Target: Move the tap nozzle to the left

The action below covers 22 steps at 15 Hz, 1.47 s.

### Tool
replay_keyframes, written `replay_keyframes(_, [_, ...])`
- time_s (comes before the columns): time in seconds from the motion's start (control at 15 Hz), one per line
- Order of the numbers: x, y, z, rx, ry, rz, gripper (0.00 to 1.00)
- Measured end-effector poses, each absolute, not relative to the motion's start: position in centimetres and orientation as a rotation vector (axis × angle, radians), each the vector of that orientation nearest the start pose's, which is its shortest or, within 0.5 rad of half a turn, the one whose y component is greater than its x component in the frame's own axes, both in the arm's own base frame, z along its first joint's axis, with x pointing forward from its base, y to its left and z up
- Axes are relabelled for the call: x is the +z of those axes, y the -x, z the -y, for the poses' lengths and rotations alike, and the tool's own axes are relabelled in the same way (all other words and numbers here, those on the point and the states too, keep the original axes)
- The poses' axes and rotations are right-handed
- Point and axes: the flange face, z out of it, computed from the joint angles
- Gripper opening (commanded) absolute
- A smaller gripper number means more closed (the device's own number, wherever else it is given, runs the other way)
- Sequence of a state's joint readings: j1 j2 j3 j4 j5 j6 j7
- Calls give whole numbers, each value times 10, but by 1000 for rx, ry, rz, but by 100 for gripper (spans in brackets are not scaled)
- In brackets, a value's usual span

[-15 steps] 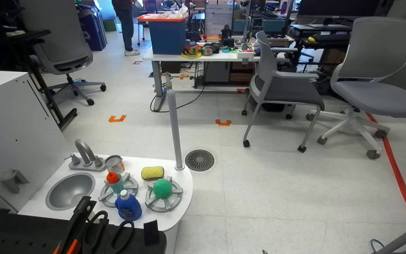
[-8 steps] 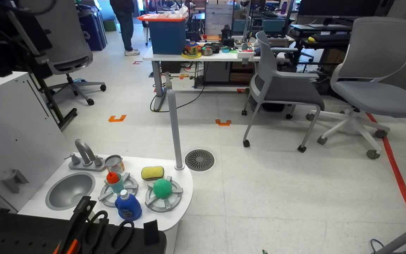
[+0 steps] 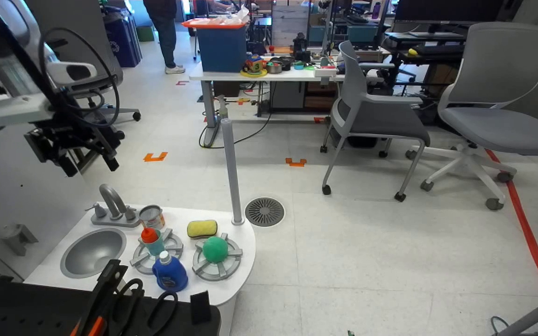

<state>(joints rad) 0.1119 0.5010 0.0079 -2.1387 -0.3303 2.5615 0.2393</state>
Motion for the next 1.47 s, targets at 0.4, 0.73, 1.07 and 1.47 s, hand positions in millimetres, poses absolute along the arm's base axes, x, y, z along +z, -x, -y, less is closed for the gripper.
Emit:
replay_keyframes(0.4, [64, -602, -90, -40, 3373, 543, 100])
replay_keyframes(0.73, [19, -591, -131, -103, 3315, 791, 100])
replay_keyframes(1.07, [-4, -580, -153, -79, 3279, 922, 100])
replay_keyframes(1.47, [-27, -584, -155, -61, 3267, 1054, 100])
